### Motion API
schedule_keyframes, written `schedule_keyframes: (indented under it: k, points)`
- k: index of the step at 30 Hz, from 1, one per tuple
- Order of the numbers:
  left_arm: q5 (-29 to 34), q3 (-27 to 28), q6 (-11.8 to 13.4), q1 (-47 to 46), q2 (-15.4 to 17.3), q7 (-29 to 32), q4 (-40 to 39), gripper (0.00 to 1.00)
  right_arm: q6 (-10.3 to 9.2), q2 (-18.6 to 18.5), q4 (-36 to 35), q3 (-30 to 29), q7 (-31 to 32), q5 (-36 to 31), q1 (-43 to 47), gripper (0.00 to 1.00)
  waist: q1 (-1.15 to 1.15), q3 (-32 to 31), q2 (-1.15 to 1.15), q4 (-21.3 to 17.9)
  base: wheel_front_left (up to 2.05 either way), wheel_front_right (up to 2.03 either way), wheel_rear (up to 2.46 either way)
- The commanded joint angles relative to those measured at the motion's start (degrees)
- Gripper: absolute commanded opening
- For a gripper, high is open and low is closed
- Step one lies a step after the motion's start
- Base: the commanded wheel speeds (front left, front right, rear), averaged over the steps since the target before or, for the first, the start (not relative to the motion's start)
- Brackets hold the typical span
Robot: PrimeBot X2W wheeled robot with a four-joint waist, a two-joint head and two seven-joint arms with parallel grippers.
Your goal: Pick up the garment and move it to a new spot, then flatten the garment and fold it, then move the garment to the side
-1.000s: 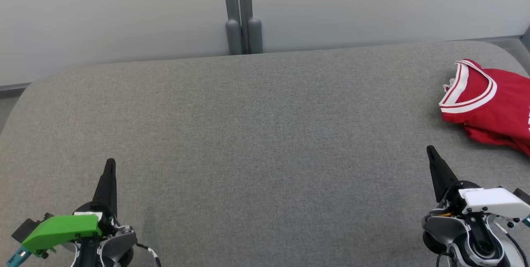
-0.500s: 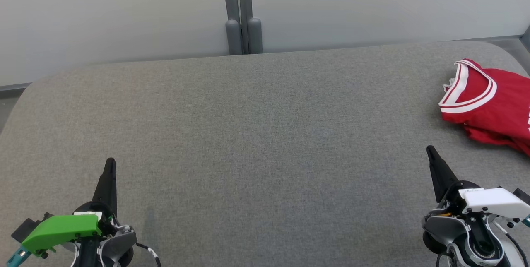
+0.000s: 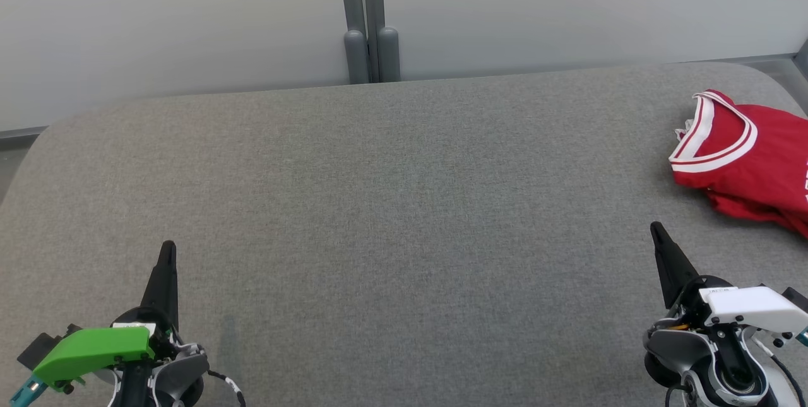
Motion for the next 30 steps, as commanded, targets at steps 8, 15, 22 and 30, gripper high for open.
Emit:
schedule_keyframes:
  k: [8, 15, 22, 30]
  points:
    - [-0.04, 0.15, -0.22, -0.70, 0.35, 0.19, -0.08, 0.00, 0.00, -0.24, 0.09, 0.06, 0.18, 0.37, -0.32, 0.00, 0.00, 0.00, 0.00, 0.00, 0.00, 0.00, 0.00]
    - [-0.04, 0.15, -0.22, -0.70, 0.35, 0.19, -0.08, 0.00, 0.00, -0.24, 0.09, 0.06, 0.17, 0.37, -0.32, 0.00, 0.00, 0.00, 0.00, 0.00, 0.00, 0.00, 0.00]
    - [-0.04, 0.15, -0.22, -0.70, 0.35, 0.19, -0.09, 0.00, 0.00, -0.24, 0.09, 0.06, 0.17, 0.37, -0.32, 0.00, 0.00, 0.00, 0.00, 0.00, 0.00, 0.00, 0.00]
    - [-0.04, 0.15, -0.22, -0.70, 0.35, 0.19, -0.09, 0.00, 0.00, -0.24, 0.09, 0.06, 0.17, 0.38, -0.32, 0.00, 0.00, 0.00, 0.00, 0.00, 0.00, 0.00, 0.00]
